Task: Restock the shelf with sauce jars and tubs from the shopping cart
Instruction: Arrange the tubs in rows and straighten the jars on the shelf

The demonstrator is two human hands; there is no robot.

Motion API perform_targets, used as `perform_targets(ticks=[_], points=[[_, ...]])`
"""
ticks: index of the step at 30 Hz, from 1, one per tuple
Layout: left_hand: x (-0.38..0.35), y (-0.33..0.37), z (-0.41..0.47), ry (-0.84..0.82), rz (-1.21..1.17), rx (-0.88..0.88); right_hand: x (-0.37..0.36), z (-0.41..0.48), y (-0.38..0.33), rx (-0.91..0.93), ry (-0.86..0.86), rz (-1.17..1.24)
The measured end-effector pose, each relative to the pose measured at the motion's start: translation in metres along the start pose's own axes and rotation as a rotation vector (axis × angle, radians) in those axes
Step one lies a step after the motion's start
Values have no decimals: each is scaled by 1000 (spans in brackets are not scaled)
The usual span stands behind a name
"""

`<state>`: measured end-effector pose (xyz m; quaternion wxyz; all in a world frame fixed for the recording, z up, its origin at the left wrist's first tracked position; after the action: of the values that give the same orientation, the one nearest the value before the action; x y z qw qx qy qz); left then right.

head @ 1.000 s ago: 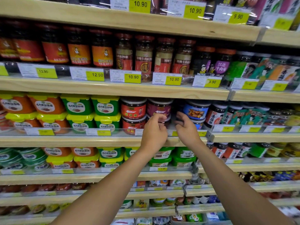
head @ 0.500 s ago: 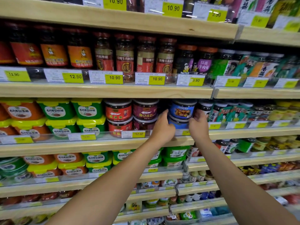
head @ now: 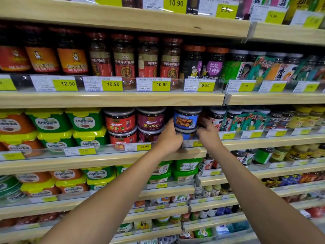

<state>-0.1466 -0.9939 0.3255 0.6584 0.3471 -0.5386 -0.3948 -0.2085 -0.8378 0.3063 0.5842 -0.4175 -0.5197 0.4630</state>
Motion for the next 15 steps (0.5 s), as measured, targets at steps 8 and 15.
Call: perform_targets(ticks=[8,15], points=[[4,-7,5,71,7,98,-5,1,-1,49,-85,-33],[5,-8,-2,88,-4,80,-9,4,-8,157,80,-272]])
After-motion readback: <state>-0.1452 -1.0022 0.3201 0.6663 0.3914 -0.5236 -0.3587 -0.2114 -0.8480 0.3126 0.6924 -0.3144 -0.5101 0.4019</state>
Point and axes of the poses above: each hand's wrist, its own z-axis towards the middle knuckle, its own x-axis out of the back of the hand, y = z × x, the point moved 6 cm from there along z, towards the middle knuckle, and after that the axes turned 4 degrees about -x, right-handed, at the moved point
